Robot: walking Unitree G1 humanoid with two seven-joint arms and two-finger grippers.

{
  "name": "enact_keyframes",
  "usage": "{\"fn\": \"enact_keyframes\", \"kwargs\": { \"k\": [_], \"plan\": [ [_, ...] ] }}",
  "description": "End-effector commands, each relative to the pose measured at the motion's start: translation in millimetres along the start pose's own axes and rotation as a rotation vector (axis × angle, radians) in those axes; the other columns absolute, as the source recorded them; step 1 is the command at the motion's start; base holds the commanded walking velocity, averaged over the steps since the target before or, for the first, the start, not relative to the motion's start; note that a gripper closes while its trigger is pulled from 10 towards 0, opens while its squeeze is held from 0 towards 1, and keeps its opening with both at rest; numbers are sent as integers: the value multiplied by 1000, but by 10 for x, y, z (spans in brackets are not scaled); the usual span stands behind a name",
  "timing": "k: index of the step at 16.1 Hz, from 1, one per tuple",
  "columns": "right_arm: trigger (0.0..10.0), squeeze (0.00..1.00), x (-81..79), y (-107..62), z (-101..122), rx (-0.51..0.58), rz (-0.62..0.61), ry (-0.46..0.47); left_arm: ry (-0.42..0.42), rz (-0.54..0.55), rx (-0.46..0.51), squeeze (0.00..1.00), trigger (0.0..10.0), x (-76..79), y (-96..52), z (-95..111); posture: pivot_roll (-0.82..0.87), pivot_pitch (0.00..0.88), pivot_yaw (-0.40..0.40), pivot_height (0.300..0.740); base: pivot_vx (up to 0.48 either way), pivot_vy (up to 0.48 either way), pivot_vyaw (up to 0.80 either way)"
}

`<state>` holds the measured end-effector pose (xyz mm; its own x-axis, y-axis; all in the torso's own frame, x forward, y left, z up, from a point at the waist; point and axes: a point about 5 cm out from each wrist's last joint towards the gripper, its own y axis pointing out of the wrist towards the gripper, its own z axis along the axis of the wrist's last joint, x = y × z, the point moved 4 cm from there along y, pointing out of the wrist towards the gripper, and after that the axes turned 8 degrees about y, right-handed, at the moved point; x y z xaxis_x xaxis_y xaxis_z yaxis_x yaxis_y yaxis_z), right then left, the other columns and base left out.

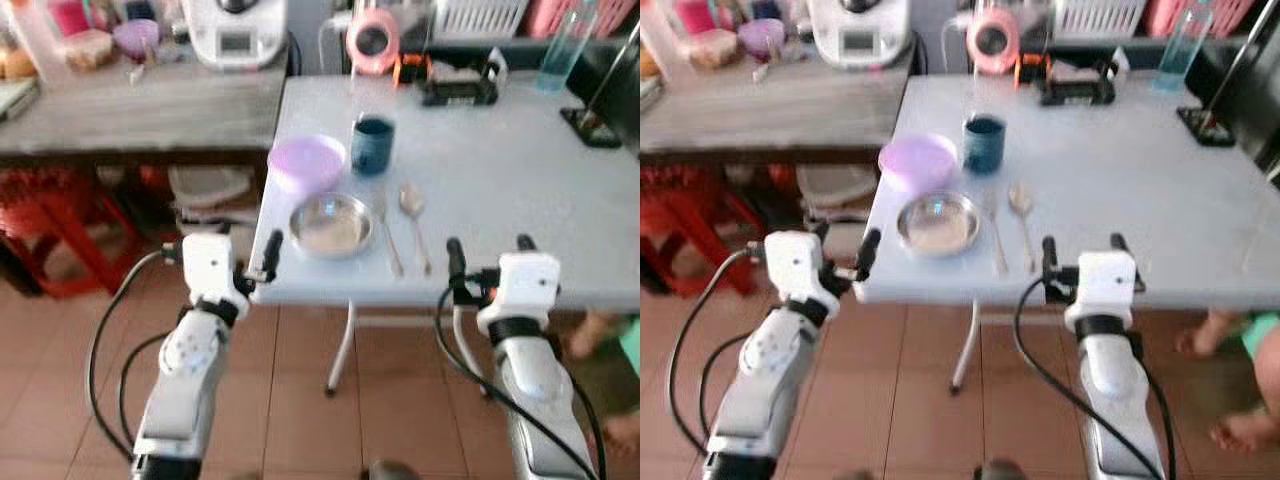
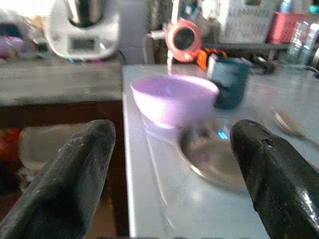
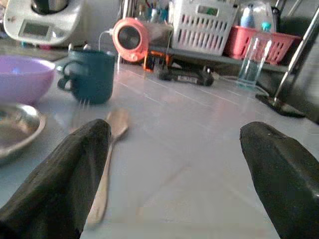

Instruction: Setting the table

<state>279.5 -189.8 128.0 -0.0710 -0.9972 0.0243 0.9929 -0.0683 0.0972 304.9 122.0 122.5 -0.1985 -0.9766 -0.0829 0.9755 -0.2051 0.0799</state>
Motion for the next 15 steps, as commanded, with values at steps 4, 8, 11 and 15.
{"fn": "enact_keyframes", "kwargs": {
  "k": [4, 8, 11, 15],
  "plan": [
    [10000, 0, -58, -2, 52, 17, 4, 41, 37, 53, -27, 0, 10000, -183, -79, -41, 4, 0, 26, 740, 0, 0, 0],
    [10000, 0, -55, 7, 9, -1, -7, 39, 45, 33, -7, 0, 10000, -155, -75, 1, 8, 0, 26, 740, 390, 0, 538],
    [10000, 0, -38, -6, 8, -3, -16, 40, 47, 28, -9, 0, 10000, -152, -78, 1, 6, 0, 28, 740, 395, 0, 171],
    [10000, 0, 25, -32, -77, -41, -65, 66, 36, 6, 2, 0, 10000, -114, -88, 15, 6, 0, 26, 740, 97, 0, 0]
  ]
}}
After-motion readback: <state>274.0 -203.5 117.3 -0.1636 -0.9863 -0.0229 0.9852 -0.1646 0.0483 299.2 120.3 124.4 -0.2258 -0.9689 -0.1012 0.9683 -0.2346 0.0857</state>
